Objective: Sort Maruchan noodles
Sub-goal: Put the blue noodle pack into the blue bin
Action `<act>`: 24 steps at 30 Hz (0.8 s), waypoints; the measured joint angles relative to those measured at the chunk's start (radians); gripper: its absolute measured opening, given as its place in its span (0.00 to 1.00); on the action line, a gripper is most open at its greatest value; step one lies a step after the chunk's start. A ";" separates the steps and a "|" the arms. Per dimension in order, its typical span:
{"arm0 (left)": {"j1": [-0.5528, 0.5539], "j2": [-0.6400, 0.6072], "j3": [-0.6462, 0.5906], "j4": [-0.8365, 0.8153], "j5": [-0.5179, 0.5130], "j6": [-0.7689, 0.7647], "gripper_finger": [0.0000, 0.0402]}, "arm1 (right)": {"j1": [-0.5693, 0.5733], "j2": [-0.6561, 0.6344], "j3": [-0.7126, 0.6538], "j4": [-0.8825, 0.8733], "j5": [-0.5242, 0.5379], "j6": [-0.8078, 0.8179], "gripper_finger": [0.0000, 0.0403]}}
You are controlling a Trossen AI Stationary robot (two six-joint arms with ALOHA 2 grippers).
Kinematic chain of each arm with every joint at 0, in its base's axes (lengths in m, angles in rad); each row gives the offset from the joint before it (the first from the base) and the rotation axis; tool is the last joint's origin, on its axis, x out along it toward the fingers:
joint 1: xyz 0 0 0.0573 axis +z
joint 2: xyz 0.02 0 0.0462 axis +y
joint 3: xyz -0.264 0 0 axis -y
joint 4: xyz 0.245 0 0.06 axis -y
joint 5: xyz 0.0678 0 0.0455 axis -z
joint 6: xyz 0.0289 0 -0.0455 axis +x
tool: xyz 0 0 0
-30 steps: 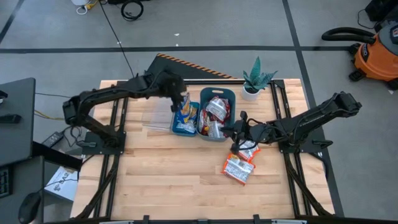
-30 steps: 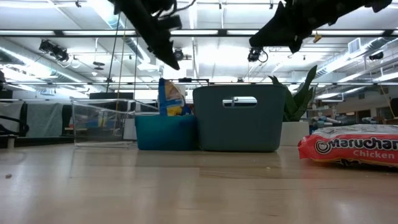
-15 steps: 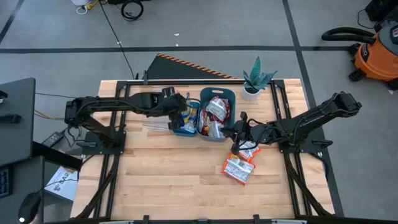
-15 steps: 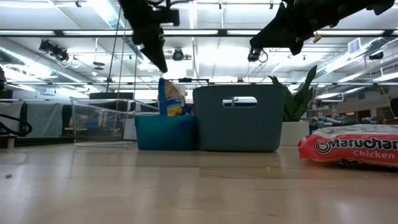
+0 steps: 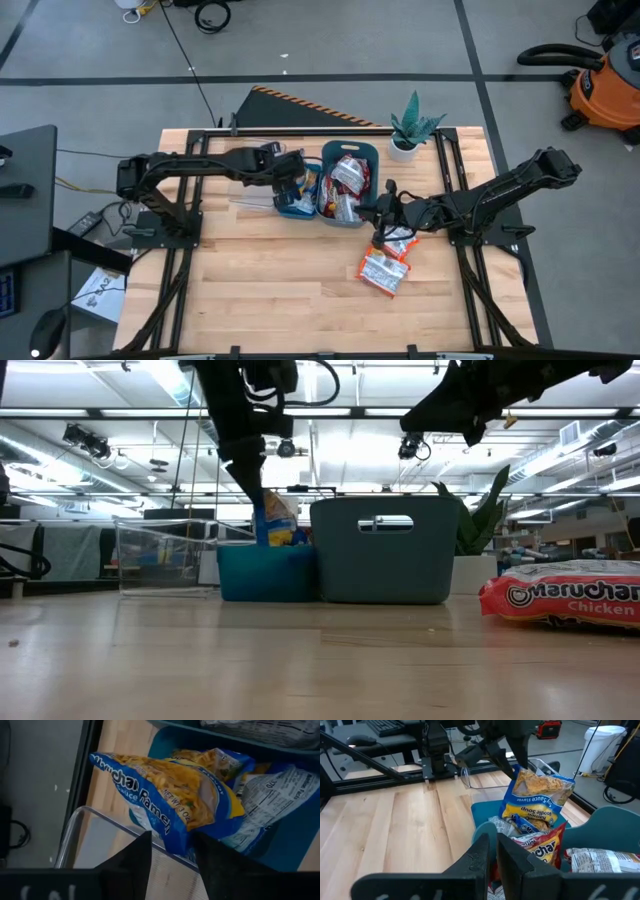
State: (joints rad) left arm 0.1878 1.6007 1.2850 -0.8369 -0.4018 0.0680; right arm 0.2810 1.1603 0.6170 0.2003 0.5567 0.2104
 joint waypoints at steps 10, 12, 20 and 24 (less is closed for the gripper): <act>0.023 0.002 0.000 0.007 0.006 0.022 0.06 | 0.000 0.000 0.000 0.000 -0.001 -0.001 0.10; 0.026 -0.001 0.000 0.015 0.007 0.026 0.02 | 0.000 0.000 0.000 0.000 -0.001 -0.002 0.10; 0.102 -0.050 0.000 0.152 0.053 0.018 0.02 | 0.000 0.000 0.000 -0.001 -0.001 -0.005 0.10; 0.183 -0.063 0.000 0.206 0.192 -0.035 0.01 | 0.001 0.000 0.000 -0.003 -0.001 -0.002 0.10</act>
State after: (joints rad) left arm 0.3704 1.5379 1.2850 -0.6306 -0.2099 0.0330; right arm 0.2817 1.1603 0.6169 0.1971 0.5552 0.2089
